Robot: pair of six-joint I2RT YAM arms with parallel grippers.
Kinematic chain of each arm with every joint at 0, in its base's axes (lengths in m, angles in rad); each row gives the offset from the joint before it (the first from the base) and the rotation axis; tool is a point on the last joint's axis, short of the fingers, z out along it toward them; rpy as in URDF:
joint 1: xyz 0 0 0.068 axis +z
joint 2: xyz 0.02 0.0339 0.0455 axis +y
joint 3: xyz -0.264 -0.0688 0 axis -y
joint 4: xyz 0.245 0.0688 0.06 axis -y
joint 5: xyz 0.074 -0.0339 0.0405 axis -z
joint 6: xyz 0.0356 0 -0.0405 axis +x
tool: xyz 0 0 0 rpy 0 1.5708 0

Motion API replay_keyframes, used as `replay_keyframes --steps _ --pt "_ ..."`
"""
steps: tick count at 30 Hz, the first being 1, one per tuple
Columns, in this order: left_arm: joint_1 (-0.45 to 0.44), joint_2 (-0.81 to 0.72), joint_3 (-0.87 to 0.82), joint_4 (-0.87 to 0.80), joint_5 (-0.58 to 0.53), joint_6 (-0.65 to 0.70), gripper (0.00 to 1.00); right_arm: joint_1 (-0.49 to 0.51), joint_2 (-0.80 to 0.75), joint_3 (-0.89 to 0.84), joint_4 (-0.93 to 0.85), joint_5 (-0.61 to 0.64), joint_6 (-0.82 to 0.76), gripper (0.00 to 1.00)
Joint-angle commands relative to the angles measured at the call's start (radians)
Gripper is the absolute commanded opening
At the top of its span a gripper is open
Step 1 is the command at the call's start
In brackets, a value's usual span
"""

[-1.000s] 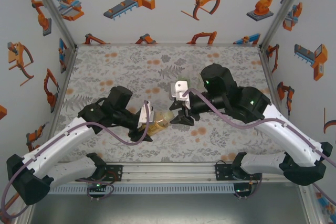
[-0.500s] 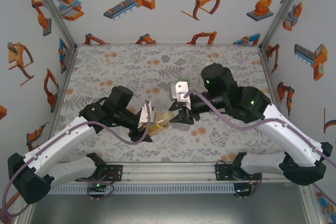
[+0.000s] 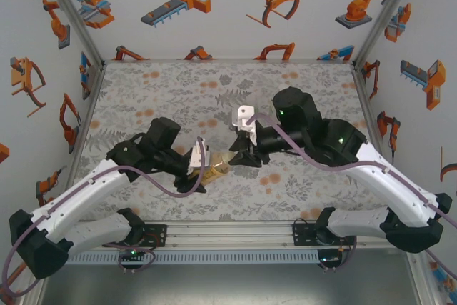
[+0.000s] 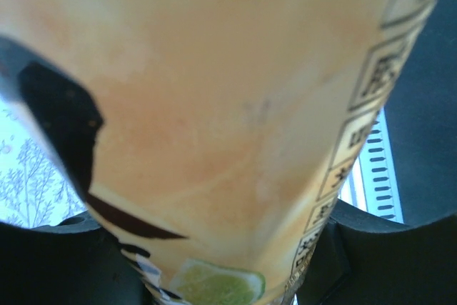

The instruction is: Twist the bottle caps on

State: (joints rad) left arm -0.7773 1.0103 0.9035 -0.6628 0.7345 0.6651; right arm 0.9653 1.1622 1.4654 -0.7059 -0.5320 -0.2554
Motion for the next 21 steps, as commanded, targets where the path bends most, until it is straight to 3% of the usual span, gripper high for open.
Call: replay_keyframes --steps 1,10,14,21 --pt "-0.002 -0.036 0.010 0.057 -0.092 -0.012 0.00 -0.002 -0.021 -0.059 0.138 0.177 0.311 0.00" --pt "0.001 -0.089 -0.030 0.158 -0.328 -0.064 0.00 -0.002 -0.008 -0.140 0.195 0.436 0.976 0.00" --pt "0.003 -0.098 -0.037 0.173 -0.397 -0.076 0.00 -0.004 0.010 -0.158 0.195 0.472 1.229 0.00" --pt "0.002 -0.103 -0.039 0.178 -0.443 -0.082 0.00 -0.005 -0.005 -0.225 0.269 0.479 1.368 0.00"
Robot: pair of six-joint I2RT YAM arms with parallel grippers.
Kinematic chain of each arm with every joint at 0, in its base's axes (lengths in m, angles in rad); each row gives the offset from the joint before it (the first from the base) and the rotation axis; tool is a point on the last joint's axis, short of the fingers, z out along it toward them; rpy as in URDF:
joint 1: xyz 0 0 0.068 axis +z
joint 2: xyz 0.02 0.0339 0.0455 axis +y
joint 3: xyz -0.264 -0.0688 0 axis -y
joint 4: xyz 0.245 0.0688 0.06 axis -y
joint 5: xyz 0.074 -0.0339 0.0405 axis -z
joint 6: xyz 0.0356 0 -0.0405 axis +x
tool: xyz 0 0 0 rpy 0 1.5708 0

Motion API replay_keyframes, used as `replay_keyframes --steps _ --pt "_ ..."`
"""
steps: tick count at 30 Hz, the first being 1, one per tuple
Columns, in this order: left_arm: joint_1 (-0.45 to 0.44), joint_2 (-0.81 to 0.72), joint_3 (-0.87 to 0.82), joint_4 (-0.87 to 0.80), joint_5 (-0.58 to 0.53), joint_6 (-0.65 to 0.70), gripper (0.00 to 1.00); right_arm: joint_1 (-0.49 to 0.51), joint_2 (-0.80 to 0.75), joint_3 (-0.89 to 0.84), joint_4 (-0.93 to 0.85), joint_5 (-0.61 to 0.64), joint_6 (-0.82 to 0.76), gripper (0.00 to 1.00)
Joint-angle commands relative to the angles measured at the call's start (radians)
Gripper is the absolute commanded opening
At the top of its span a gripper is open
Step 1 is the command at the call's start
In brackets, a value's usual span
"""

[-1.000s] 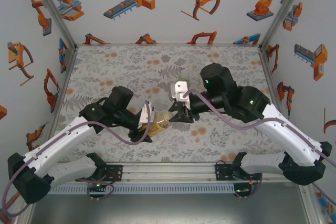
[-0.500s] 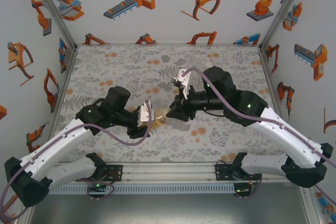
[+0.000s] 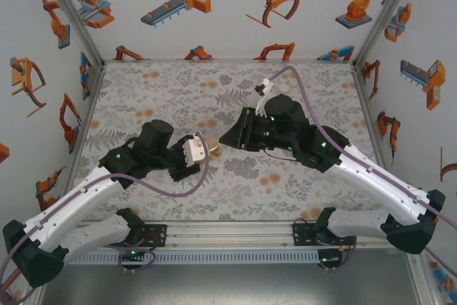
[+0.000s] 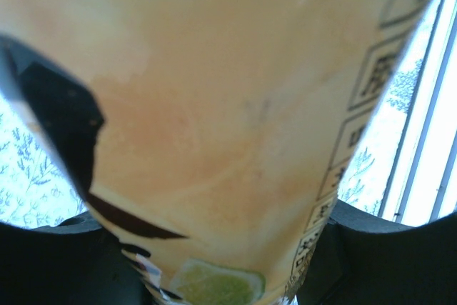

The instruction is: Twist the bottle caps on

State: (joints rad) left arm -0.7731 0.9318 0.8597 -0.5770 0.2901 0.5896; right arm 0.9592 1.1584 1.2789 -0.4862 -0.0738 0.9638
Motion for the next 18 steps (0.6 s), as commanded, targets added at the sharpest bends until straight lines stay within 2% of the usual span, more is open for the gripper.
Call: replay_keyframes --steps 1,5,6,8,11,13,18 --pt "-0.002 -0.027 0.006 0.092 0.001 -0.008 0.00 0.001 -0.008 -0.048 0.051 0.030 0.151 0.00" --pt "-0.003 -0.025 0.006 0.094 0.003 -0.008 0.00 -0.001 -0.024 -0.063 0.047 0.049 0.141 0.00" --pt "-0.003 -0.024 0.008 0.094 0.004 -0.008 0.00 0.000 -0.025 -0.058 0.049 0.044 0.131 0.04" --pt "-0.002 -0.024 0.007 0.095 0.006 -0.009 0.00 0.000 -0.018 -0.042 0.047 0.029 0.107 0.19" --pt "-0.003 -0.024 0.005 0.094 0.011 -0.008 0.00 0.000 -0.001 -0.023 0.040 -0.001 0.074 0.36" --pt "-0.003 -0.022 0.006 0.094 0.011 -0.007 0.00 0.000 0.009 -0.015 0.031 -0.007 0.065 0.41" --pt "-0.002 -0.021 0.006 0.094 0.010 -0.007 0.00 -0.001 0.031 -0.004 0.028 -0.021 0.050 0.46"
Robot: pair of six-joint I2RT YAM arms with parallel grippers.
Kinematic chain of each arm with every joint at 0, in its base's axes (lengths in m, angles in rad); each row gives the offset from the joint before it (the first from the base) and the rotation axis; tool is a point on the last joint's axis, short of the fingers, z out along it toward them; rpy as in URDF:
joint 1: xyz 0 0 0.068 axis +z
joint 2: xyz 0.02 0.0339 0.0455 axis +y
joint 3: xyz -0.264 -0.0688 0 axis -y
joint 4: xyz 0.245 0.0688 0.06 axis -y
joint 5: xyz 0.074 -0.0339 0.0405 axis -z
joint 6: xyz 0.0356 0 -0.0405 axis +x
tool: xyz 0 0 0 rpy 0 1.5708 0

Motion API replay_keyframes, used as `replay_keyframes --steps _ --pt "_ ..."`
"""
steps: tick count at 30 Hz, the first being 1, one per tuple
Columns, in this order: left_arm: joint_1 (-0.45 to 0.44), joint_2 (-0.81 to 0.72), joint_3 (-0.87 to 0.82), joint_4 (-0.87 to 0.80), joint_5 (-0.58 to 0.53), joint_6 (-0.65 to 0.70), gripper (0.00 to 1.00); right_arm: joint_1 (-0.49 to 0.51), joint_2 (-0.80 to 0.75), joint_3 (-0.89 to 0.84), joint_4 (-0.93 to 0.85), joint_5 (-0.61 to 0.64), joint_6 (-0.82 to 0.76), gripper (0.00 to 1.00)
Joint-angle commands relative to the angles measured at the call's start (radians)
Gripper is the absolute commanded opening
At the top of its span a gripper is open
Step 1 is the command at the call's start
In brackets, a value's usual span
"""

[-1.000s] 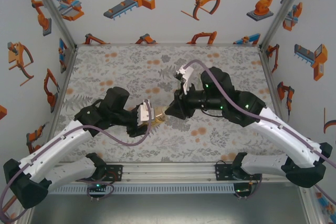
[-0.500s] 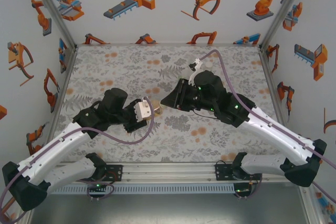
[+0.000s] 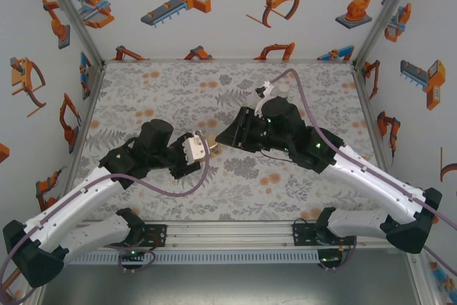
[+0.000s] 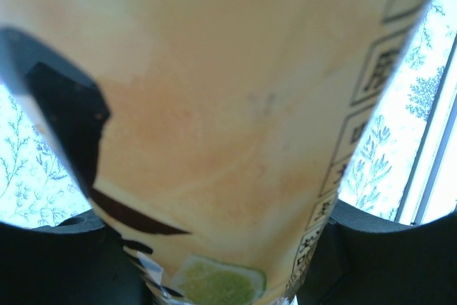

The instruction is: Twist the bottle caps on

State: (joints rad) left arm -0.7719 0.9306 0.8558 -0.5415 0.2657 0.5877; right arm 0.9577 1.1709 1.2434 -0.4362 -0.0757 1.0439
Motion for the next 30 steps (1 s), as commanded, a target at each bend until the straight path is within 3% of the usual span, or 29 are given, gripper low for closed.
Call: replay_keyframes --steps 1,7,12,20,22,30 --pt "-0.004 -0.021 0.009 0.058 0.034 -0.006 0.00 0.001 0.023 0.034 -0.022 -0.021 -0.033 0.46" --pt "-0.004 -0.020 0.009 0.056 0.043 -0.004 0.00 0.000 0.037 0.042 -0.022 -0.004 -0.058 0.43" --pt "-0.004 -0.017 0.011 0.052 0.051 -0.001 0.01 -0.001 0.049 0.055 -0.036 0.008 -0.092 0.33" --pt "-0.002 -0.023 0.009 0.056 0.063 -0.003 0.49 -0.014 0.073 0.074 -0.080 0.016 -0.147 0.19" --pt "0.000 -0.024 0.009 0.057 0.066 -0.005 0.65 -0.027 0.087 0.077 -0.098 0.019 -0.167 0.16" --pt "0.008 -0.034 0.005 0.064 0.067 -0.011 0.75 -0.116 0.207 0.145 -0.260 0.072 -0.330 0.11"
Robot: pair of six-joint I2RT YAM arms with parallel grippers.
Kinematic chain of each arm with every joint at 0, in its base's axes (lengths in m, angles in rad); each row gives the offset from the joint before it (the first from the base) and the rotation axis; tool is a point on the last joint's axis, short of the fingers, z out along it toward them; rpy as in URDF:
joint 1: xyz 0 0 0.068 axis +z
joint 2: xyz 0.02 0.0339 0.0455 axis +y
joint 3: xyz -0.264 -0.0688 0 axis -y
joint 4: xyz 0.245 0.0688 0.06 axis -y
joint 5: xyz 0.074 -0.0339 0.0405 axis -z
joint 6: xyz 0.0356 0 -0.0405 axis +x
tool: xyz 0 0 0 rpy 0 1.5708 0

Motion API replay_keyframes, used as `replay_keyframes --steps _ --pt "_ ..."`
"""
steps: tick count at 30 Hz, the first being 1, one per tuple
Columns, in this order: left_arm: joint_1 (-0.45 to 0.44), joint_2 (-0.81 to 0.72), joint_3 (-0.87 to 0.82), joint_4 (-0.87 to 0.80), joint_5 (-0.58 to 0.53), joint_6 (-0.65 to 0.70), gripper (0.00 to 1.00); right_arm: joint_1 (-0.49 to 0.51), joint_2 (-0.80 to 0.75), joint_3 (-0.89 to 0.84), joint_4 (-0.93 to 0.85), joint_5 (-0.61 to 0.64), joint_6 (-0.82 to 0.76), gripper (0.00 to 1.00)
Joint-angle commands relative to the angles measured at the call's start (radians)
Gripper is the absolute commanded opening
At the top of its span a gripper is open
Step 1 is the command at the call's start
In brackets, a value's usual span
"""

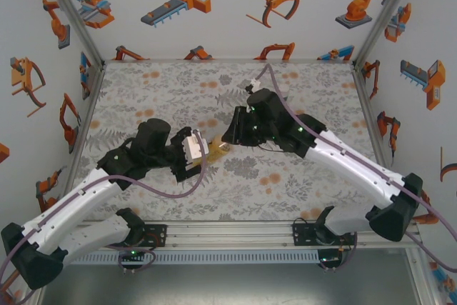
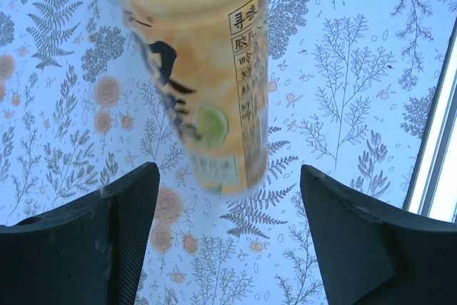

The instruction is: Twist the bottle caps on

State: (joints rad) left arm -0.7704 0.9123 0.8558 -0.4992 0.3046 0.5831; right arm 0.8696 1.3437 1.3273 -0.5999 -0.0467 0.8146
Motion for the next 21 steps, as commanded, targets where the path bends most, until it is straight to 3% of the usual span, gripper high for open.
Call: replay_keyframes --steps 1,10,21 --pt "0.007 -0.017 0.004 0.023 0.028 -0.007 0.75 -0.039 0.050 0.075 -0.106 0.050 -0.120 0.11" --pt "0.013 -0.022 0.002 0.028 0.037 -0.012 0.75 -0.130 0.306 0.362 -0.190 0.094 -0.294 0.09" --pt "0.025 -0.012 0.005 0.033 0.048 -0.015 0.75 -0.161 0.761 1.015 -0.530 0.192 -0.490 0.09"
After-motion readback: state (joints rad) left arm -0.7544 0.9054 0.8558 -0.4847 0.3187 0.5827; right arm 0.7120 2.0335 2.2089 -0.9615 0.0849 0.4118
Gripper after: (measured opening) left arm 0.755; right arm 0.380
